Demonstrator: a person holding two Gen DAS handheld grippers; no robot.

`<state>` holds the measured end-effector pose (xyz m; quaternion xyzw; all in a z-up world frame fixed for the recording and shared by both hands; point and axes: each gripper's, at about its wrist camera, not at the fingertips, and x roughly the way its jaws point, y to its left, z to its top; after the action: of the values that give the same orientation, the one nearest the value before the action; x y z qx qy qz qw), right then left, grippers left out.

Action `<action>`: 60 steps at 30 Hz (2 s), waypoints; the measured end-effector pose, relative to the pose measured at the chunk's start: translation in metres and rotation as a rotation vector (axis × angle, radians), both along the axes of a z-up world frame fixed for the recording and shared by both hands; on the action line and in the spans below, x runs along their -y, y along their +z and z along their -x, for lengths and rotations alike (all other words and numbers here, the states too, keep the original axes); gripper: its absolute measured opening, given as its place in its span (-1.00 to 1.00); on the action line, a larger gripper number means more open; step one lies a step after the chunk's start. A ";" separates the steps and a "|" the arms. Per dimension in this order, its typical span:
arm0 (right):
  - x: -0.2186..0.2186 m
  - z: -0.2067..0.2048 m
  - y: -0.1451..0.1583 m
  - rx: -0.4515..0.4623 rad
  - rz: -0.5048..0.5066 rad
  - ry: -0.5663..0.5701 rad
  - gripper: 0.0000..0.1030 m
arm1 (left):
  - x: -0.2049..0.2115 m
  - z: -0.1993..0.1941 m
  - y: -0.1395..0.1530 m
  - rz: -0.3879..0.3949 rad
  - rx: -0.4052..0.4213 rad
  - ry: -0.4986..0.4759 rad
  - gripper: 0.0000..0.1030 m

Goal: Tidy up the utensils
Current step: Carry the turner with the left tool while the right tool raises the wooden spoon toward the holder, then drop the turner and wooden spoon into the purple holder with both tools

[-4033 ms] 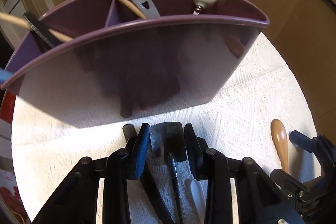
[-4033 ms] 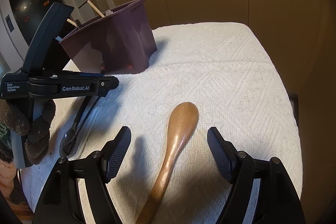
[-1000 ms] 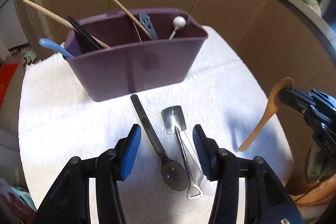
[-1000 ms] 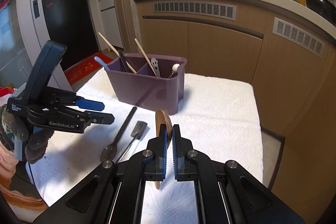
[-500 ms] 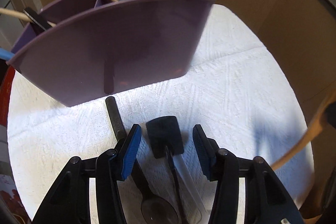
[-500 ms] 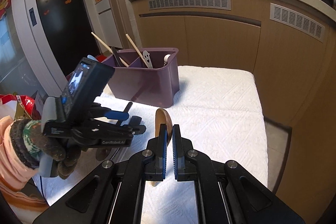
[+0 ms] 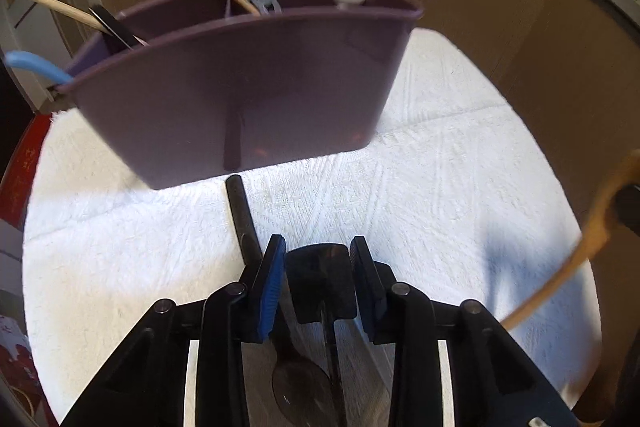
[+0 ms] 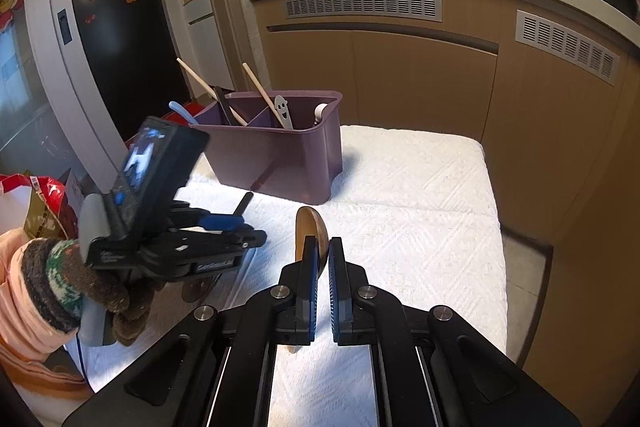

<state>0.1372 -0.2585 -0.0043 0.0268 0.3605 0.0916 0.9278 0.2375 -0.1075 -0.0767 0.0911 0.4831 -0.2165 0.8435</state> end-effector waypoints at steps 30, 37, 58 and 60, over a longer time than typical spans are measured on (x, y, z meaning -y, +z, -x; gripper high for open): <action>-0.064 -0.033 0.150 0.307 0.191 0.050 -0.90 | -0.083 0.035 0.223 0.224 0.546 0.074 -0.50; -0.064 -0.075 0.173 0.362 0.192 0.033 -0.90 | -0.083 -0.009 0.252 0.294 0.579 0.091 -0.54; -0.064 -0.188 0.016 0.032 0.135 0.050 -0.90 | -0.103 -0.043 0.096 0.257 0.190 0.147 -0.22; -0.063 -0.190 0.009 0.001 0.125 0.058 -0.87 | -0.103 -0.029 0.082 0.242 0.175 0.136 0.10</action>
<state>0.3274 -0.1956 0.0043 -0.0416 0.3658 0.0957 0.9248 0.2666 -0.0041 0.0054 -0.0255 0.3832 -0.2066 0.8999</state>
